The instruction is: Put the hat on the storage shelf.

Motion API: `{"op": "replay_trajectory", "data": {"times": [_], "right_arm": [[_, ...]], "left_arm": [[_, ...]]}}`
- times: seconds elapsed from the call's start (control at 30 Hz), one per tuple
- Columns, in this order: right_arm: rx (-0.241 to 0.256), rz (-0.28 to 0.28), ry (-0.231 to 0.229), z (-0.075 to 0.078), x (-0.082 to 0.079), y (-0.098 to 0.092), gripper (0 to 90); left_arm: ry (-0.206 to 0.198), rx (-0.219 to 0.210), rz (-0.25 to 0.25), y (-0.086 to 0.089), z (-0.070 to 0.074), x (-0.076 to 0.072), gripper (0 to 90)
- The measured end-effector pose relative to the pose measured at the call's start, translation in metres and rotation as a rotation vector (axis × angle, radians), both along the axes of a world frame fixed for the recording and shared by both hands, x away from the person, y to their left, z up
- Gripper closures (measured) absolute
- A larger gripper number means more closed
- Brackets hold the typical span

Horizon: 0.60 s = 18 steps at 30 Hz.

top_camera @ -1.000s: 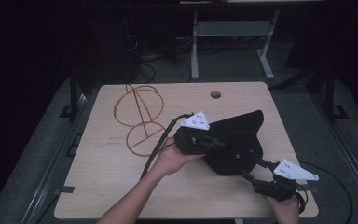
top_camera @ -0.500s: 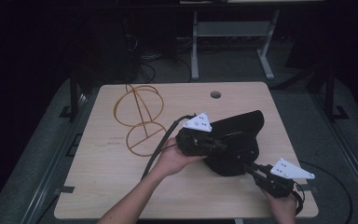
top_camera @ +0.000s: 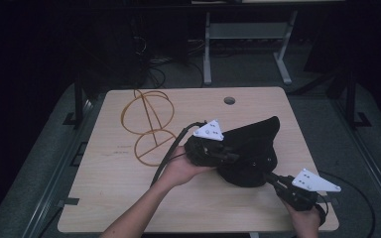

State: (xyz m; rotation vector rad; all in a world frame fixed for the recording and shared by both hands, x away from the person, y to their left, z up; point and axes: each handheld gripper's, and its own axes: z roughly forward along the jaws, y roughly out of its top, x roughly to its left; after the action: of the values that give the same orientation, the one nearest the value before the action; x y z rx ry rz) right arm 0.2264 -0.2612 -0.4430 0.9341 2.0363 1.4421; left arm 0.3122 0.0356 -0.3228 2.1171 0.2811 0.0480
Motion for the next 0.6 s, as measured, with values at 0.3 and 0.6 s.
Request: {"op": "replay_trajectory", "data": {"times": [0.3, 0.6], "right_arm": [[0.003, 0.000, -0.021, 0.011, -0.001, -0.006, 85.7], [-0.004, 0.011, -0.042, 0.024, -0.002, -0.009, 85.8]], "left_arm": [[-0.028, 0.035, 0.032, 0.010, 0.001, -0.002, 56.4], [-0.047, 0.044, 0.065, 0.025, 0.000, -0.004, 50.4]]}}
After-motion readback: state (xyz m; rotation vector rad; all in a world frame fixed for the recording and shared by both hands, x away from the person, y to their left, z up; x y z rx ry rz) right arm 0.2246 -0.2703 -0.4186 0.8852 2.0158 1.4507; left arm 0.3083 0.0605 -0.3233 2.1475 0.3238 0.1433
